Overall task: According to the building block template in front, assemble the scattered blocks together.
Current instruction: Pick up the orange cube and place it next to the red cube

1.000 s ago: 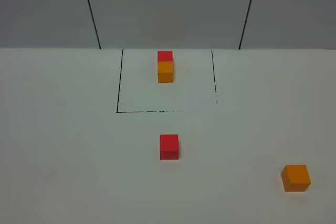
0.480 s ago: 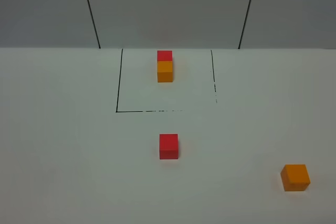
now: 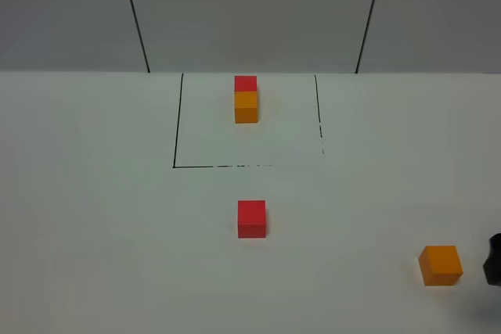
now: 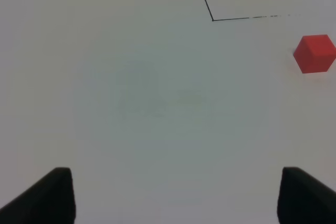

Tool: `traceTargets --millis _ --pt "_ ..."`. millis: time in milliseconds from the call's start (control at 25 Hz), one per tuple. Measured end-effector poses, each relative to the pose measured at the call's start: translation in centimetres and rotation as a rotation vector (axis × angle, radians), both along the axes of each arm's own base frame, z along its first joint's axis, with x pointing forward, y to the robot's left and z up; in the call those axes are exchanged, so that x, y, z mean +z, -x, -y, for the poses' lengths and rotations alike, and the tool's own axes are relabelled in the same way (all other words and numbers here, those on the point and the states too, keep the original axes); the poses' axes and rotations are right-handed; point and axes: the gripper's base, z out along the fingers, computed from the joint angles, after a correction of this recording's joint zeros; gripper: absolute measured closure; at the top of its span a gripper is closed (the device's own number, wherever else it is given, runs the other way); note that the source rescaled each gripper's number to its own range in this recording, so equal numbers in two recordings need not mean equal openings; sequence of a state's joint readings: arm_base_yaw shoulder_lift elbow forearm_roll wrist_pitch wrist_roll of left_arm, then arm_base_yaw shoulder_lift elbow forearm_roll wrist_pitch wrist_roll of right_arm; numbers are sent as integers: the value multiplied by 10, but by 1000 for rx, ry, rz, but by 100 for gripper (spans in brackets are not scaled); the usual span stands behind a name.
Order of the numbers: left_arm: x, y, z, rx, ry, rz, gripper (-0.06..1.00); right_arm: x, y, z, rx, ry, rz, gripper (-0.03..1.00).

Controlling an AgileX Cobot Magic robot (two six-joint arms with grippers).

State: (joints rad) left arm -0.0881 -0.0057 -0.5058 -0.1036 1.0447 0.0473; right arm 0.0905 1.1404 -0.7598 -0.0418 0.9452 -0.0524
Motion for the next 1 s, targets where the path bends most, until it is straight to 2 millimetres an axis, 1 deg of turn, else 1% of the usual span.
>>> traceTargets --millis 240,440,680,1000 --pt "0 0 0 0 -1 0 24 -21 -28 -28 63 1 -104 -3" --pt "0 0 0 0 -1 0 24 -37 -51 -43 59 -3 -143 -3" --pt "0 0 0 0 -1 0 24 -61 -67 -51 1 -29 -166 -3" --pt "0 0 0 0 -1 0 24 -75 -75 -55 -32 -63 -168 -3"
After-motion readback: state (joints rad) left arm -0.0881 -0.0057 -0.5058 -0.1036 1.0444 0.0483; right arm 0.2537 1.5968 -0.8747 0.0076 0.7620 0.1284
